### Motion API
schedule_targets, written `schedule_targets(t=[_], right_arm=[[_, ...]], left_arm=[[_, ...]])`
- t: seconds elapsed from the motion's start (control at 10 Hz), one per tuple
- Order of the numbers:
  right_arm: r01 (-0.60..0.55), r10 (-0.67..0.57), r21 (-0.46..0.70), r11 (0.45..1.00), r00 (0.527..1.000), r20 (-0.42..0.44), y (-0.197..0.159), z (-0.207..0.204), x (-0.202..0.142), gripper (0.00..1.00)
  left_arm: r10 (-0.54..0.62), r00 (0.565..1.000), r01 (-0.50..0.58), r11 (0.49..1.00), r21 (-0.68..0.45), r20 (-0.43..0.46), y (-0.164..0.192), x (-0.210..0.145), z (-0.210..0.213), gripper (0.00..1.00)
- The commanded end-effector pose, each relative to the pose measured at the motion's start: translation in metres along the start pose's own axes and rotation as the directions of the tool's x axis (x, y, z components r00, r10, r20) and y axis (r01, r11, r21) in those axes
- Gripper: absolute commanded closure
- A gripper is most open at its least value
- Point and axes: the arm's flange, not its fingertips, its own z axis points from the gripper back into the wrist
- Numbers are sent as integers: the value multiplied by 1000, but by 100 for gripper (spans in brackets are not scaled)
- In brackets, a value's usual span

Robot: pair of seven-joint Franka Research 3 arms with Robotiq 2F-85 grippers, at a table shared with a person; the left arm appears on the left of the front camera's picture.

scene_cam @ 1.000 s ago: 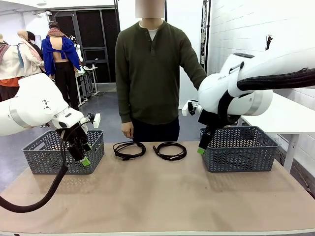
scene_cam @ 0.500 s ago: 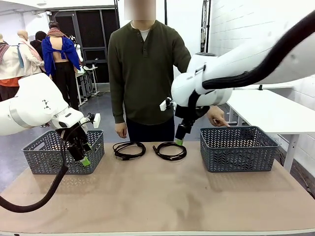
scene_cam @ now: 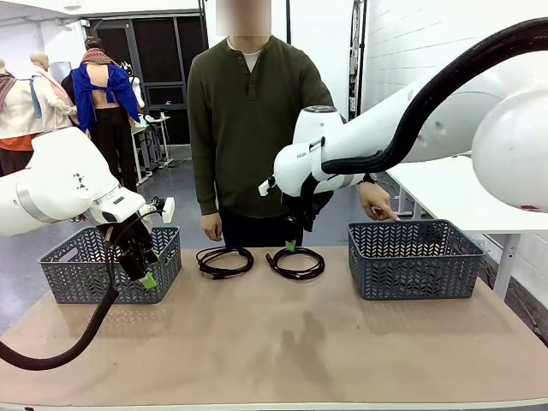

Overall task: Organize the cables according to human instructions.
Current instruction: Pick up a bundle of cables and place it in the basket indicated by the human.

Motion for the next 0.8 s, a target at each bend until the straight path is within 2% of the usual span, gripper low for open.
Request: schedule_targets(t=[0.0, 0.1, 0.7], right_arm=[[21, -22, -16, 1000, 999, -50, 0, -5, 8, 0], [0, 0, 0, 1000, 1000, 0, 0, 0, 0, 0], [3, -3, -2, 1000, 1000, -8, 0, -1, 4, 0]], left_arm=[[4, 1000, -4, 1000, -10, -4, 0, 1, 4, 0], [4, 1000, -4, 1000, -10, -4, 0, 1, 4, 0], [4, 1000, -4, 1000, -10, -4, 0, 1, 4, 0]])
